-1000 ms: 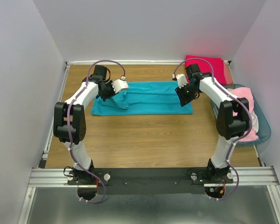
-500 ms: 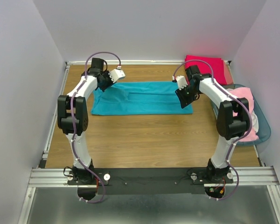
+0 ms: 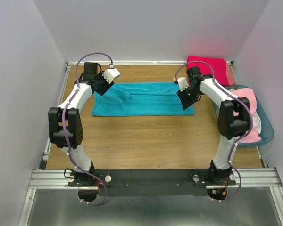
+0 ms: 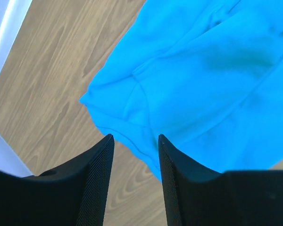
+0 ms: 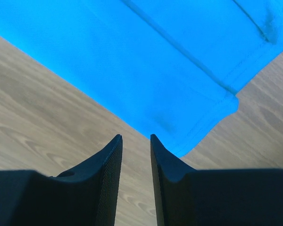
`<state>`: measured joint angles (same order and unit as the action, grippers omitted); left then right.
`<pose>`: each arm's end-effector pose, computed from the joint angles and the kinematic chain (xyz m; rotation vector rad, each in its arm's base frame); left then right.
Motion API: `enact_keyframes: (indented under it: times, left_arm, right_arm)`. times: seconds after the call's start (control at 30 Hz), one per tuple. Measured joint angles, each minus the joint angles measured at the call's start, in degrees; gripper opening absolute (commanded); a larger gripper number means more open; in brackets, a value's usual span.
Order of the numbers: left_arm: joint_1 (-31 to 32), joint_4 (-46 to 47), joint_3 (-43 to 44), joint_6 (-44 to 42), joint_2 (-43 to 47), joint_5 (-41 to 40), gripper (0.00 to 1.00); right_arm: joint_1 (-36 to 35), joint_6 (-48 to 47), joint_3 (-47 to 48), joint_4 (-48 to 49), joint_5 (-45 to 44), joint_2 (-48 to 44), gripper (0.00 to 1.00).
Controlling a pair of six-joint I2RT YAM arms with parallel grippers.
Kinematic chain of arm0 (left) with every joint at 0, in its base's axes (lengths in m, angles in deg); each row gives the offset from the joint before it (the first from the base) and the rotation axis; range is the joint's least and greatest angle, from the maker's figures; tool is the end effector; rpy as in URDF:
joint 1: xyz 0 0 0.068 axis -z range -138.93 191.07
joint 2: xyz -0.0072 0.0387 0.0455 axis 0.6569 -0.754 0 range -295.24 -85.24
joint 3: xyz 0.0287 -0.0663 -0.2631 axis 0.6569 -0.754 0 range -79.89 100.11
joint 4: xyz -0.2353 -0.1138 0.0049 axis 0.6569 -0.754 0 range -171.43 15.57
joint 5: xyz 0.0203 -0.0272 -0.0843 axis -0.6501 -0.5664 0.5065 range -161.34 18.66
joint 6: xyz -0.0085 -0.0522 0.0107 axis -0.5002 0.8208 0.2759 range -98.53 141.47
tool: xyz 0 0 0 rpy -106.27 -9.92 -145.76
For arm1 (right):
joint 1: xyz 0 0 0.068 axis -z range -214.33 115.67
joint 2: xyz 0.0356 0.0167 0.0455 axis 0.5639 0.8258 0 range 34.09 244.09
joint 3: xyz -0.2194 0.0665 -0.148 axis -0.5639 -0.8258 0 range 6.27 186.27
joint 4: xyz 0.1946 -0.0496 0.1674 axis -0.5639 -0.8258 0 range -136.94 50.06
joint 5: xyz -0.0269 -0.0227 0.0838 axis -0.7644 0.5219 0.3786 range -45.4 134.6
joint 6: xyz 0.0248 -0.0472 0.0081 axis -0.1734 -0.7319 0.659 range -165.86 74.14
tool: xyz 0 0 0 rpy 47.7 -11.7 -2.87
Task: Fold and stack the t-shirts
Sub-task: Rotate the tshirt 90 degrees
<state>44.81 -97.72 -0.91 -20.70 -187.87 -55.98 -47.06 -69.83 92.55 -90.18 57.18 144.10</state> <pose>0.3987 -0.0356 0.2486 1.0314 2.1142 0.0060 0.3775 0.0931 0.2134 -0.9326 2.6725 0.2714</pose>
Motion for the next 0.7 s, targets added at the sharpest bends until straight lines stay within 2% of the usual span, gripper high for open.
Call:
enact_keyframes:
  times: [0.13,0.23,0.47,0.57,0.7]
  left_arm:
    - [0.09,0.85,-3.08,4.59,2.86,3.23,0.56]
    - [0.24,1.2,-8.22,9.4,3.3,3.85,0.47]
    - [0.39,0.85,-15.65,16.37,2.25,1.6,0.34]
    - [0.39,1.38,-16.02,17.49,0.17,-0.37,0.31]
    - [0.28,1.55,-10.67,17.51,-4.24,-3.15,0.29]
  right_arm:
    - [0.0,0.48,2.67,0.13,0.04,4.31,0.36]
    - [0.0,0.63,4.15,0.63,0.0,7.65,0.36]
    - [-0.02,0.61,3.85,1.49,-0.13,10.21,0.33]
    - [-0.07,0.63,1.66,3.54,-0.33,9.01,0.33]
    - [-1.97,1.38,-4.52,6.49,-0.46,5.09,0.33]
